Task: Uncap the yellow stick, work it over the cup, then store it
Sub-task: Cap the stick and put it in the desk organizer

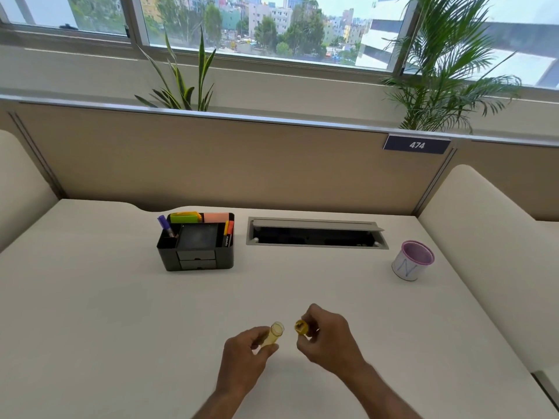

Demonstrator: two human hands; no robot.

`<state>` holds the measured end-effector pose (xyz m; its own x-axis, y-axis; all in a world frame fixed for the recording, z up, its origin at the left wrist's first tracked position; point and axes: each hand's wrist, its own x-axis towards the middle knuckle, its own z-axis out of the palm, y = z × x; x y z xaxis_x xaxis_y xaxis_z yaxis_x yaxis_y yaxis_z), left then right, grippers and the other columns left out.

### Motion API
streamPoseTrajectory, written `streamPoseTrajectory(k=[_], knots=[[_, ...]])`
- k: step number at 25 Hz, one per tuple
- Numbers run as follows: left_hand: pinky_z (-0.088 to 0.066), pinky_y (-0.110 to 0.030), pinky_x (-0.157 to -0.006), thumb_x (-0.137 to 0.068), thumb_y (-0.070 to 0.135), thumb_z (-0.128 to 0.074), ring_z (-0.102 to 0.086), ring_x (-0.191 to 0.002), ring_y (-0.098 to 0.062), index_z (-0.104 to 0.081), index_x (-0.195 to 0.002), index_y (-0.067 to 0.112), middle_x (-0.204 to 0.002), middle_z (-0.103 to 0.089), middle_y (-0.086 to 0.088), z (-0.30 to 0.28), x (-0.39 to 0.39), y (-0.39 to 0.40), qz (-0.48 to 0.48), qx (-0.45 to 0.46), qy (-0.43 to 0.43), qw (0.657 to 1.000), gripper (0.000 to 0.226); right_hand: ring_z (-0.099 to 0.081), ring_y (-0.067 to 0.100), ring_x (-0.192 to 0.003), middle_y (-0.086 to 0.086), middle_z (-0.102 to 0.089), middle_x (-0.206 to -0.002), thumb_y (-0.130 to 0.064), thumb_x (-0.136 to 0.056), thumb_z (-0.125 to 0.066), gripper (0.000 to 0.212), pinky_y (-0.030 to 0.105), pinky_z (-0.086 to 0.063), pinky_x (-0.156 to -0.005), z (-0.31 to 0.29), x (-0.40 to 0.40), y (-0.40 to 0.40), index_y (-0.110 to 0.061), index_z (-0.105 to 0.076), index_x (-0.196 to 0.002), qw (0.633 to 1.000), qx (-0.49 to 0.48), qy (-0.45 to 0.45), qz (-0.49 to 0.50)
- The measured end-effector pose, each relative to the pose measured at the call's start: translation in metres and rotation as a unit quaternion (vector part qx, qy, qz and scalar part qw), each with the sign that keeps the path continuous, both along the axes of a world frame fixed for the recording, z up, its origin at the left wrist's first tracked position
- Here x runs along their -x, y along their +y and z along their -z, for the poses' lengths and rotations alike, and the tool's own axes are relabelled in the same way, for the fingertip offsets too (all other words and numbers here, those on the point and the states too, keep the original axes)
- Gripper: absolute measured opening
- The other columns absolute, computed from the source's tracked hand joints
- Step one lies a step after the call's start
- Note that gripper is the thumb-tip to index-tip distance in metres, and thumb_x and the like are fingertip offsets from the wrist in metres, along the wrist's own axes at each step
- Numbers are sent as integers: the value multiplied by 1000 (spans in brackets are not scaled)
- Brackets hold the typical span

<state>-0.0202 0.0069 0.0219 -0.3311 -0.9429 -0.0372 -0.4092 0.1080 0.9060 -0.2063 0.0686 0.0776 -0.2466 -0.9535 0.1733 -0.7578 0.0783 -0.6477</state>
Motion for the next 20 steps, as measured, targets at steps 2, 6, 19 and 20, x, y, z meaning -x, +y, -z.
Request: streamPoseTrajectory(k=[2,6,19,20], knots=[[-54,-19,-74,-71,21,-87,-67,-83,-4,-77,-98,31,-87,-76,22,-3,2,3,3,17,4,1000,30,-56,16,-56,-5,-64,-66,-16,-68,-67,14,28,-51,-53,-15,-2,-3,-19,-56,-76,999,21,32,-18],[-47,-11,-67,-71,20,-87,-63,-83,-1,-76,-100,32,-88,-75,22,-11,7,5,10,61,11,998,33,-50,14,-57,-1,-62,-69,-8,-70,-64,13,31,-50,-55,-33,-6,-4,-13,-57,-79,993,18,102,-51],[-55,-25,-69,-72,21,-87,-64,-81,-7,-76,-104,27,-93,-75,12,-21,14,5,38,143,-2,989,35,-59,11,-98,-8,-64,-113,-17,-86,-73,23,31,-57,-79,-49,1,-9,-26,-69,-107,969,-54,198,-140],[-54,-25,-68,-72,20,-87,-64,-82,-7,-76,-104,28,-93,-75,13,-21,14,5,40,147,1,988,35,-61,11,-95,-8,-67,-113,-16,-85,-74,25,30,-57,-81,-50,2,-10,-26,-70,-108,971,-66,179,-144]])
